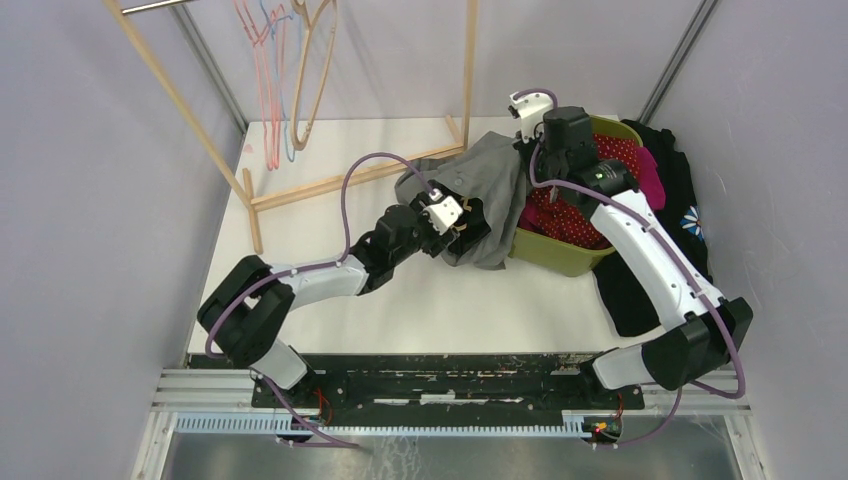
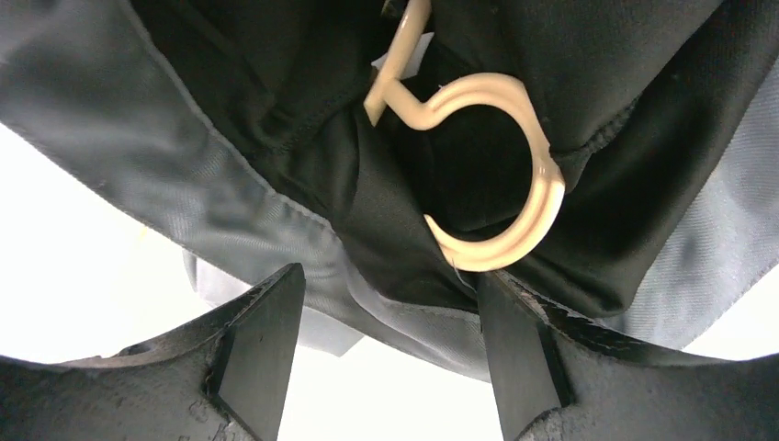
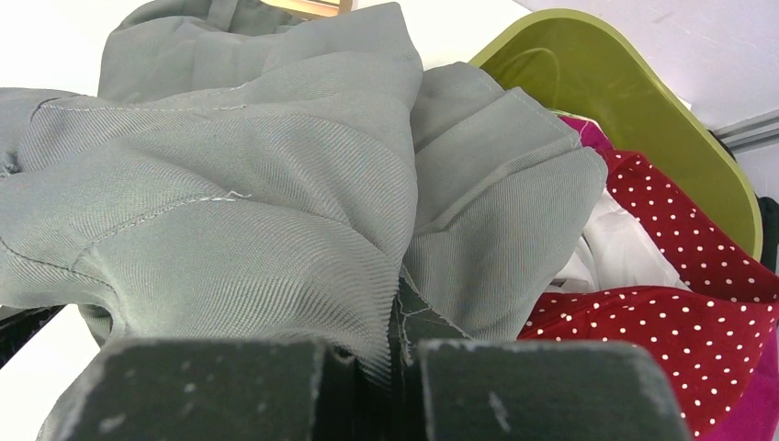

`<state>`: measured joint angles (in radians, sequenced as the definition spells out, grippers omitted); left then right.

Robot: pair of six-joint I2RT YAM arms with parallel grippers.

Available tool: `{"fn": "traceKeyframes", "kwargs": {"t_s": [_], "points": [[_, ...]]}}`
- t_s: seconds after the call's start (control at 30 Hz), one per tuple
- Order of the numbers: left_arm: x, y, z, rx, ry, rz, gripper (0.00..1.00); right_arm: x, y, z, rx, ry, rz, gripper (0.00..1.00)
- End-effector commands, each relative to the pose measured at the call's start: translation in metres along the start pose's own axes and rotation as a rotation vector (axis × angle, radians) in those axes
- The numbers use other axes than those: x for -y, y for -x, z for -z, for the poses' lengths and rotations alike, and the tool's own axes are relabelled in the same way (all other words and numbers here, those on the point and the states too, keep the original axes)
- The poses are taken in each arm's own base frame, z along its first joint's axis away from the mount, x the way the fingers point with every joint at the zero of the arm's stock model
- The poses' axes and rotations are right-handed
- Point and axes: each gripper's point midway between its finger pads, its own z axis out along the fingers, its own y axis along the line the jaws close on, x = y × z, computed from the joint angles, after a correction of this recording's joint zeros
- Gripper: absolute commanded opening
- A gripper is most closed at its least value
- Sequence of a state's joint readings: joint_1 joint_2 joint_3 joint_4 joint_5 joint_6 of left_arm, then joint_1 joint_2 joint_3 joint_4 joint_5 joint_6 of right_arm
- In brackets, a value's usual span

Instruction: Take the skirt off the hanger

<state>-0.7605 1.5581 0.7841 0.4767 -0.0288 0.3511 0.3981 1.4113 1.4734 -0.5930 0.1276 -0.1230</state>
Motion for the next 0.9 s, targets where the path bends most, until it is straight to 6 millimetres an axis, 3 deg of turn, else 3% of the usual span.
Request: {"fn": "traceKeyframes", "kwargs": {"t_s": [0.0,0.13,0.3,0.43,0.57,0.73,0.87], "points": [[-0.028,0.034,-0.004,0.115,0.126,-0.068,0.75,0.004,0.030,0.001,0.094,-0.006,-0.032,0.01],[-0.023,0.046,-0.005,0.139,0.108,-0.055,0.75,0.003,0.029,-0.002,0.088,-0.004,-0.032,0.01],[0.013,0.054,-0.001,0.151,-0.004,-0.042,0.76,0.004,0.027,-0.004,0.082,-0.012,-0.024,0.01],[0.023,0.053,-0.007,0.155,-0.034,-0.032,0.77,0.004,0.026,-0.006,0.078,-0.012,-0.024,0.01],[0.024,0.053,-0.014,0.152,-0.031,-0.036,0.79,0.003,0.025,-0.007,0.078,-0.007,-0.026,0.01],[0.005,0.044,-0.025,0.134,0.072,-0.070,0.88,0.002,0.025,-0.006,0.080,-0.004,-0.031,0.01],[-0.010,0.044,-0.031,0.119,0.121,-0.092,0.88,0.003,0.026,-0.004,0.086,-0.009,-0.033,0.01]]}}
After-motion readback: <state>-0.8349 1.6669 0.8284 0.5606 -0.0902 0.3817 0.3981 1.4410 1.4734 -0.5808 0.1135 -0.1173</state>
